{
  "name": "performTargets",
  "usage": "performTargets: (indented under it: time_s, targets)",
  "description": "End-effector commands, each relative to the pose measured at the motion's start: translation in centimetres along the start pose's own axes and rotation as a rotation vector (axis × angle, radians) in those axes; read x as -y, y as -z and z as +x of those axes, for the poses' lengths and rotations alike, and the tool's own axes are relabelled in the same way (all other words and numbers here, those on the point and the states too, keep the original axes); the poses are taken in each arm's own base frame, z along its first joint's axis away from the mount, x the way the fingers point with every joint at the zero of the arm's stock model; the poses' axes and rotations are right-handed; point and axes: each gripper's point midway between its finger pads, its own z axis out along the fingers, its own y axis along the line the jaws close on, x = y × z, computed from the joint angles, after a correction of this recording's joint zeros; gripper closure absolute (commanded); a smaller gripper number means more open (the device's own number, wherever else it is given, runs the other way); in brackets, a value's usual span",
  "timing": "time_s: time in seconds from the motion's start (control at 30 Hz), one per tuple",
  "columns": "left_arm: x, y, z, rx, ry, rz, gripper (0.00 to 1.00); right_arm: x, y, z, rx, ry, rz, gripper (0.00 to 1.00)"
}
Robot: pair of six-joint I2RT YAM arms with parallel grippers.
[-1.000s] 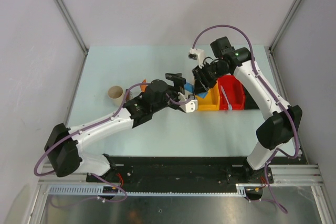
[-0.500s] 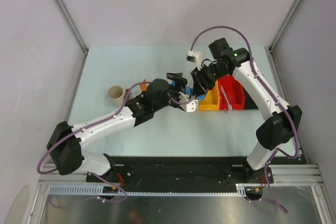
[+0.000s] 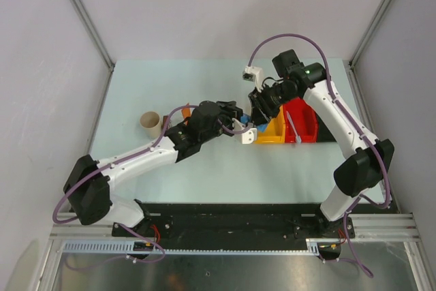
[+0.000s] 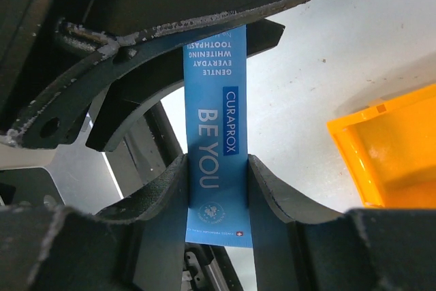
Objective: Prepare toiletry sets of a toothbrush and toothpaste on the tray
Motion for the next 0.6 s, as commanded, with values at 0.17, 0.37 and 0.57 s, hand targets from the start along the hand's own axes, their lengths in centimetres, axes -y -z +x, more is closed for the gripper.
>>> performTargets:
  time_s: [0.17,0.37,0.57]
  targets:
    - [-2.8,0.3,-1.4,0.058,0.045,-0.067,0.7,-1.3,1.4,-0.7,0.041,0.052,0.013,0.7]
    - [-2.5,0.6,-0.7,0.062,0.102,-0.063,0.9,-0.5,2.2,-1.1,0.064,0.043,0.07,0.52]
    - [-2.2,1.2,0.1,0.068,0.179,-0.059,0.96,0.7,4.6,-2.4,0.141,0.021,0.126,0.22]
